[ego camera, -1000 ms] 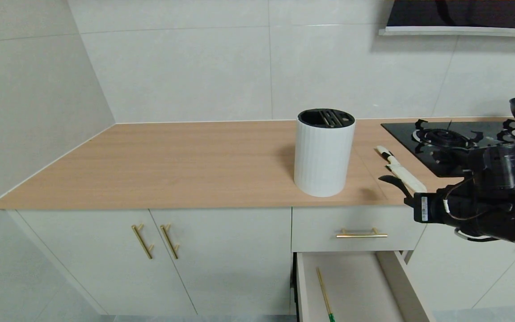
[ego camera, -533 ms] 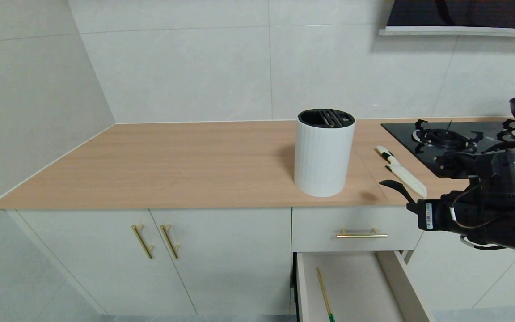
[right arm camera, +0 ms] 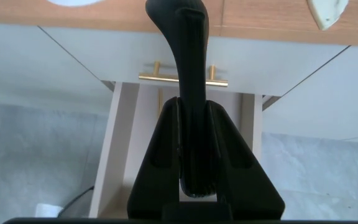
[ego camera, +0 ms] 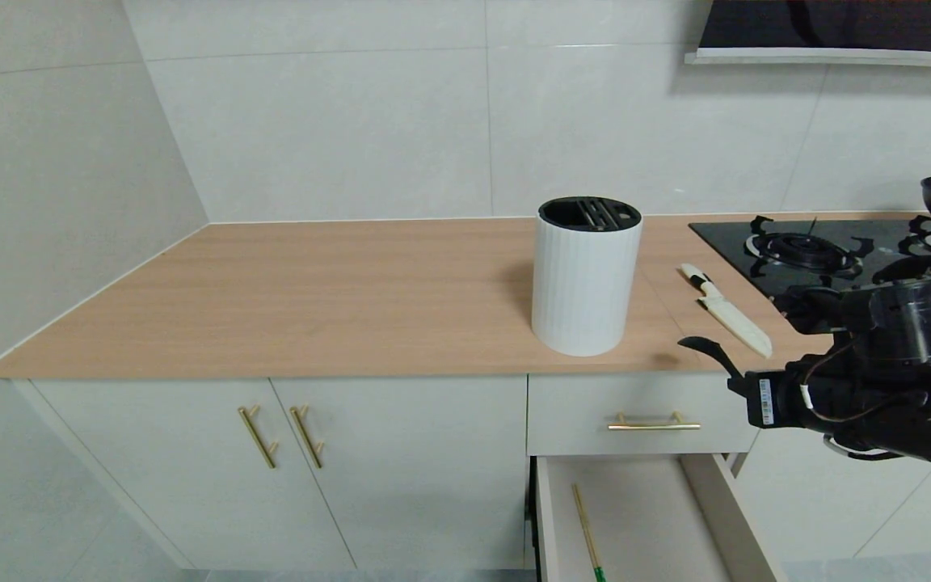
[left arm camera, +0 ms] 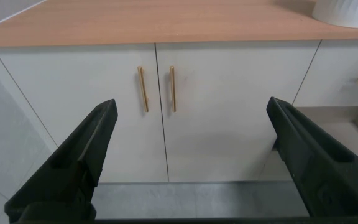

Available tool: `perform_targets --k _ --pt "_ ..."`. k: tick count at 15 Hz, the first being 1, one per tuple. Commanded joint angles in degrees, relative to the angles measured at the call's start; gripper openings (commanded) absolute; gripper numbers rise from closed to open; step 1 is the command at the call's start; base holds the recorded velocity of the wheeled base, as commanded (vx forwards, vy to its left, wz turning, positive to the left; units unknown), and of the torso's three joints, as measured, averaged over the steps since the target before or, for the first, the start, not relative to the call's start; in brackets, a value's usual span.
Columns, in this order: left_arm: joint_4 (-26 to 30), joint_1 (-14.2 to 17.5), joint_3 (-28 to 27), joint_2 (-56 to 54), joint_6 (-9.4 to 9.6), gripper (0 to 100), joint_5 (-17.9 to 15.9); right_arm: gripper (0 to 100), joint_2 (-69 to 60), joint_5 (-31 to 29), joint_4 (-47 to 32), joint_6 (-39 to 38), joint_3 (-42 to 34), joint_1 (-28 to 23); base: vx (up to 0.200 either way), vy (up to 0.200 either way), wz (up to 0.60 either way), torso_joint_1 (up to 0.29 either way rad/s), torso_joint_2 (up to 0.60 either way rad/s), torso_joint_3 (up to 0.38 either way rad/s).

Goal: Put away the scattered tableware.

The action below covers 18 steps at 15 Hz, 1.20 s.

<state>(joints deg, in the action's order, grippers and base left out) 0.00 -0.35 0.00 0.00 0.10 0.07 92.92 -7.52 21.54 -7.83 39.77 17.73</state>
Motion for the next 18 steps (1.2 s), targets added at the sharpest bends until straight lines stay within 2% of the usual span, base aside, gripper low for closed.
perform_targets --k 1,4,18 --pt "0.0 0.0 0.0 0.0 -0.01 100 0.01 0 0.6 0.05 -0.01 0.09 -0.13 0.03 0.0 0.0 0.0 0.0 0.0 0.0" --pt "0.0 0.0 0.0 0.0 -0.01 100 0.01 0 1.13 0.05 -0.01 0.18 -0.13 0.03 0.0 0.0 0.0 -0.091 0.2 0.117" --pt "0.0 0.0 0.0 0.0 -0.01 100 0.01 0 3.06 -0.04 0.08 0.18 -0.13 0.03 0.0 0.0 0.0 -0.189 0.47 0.282"
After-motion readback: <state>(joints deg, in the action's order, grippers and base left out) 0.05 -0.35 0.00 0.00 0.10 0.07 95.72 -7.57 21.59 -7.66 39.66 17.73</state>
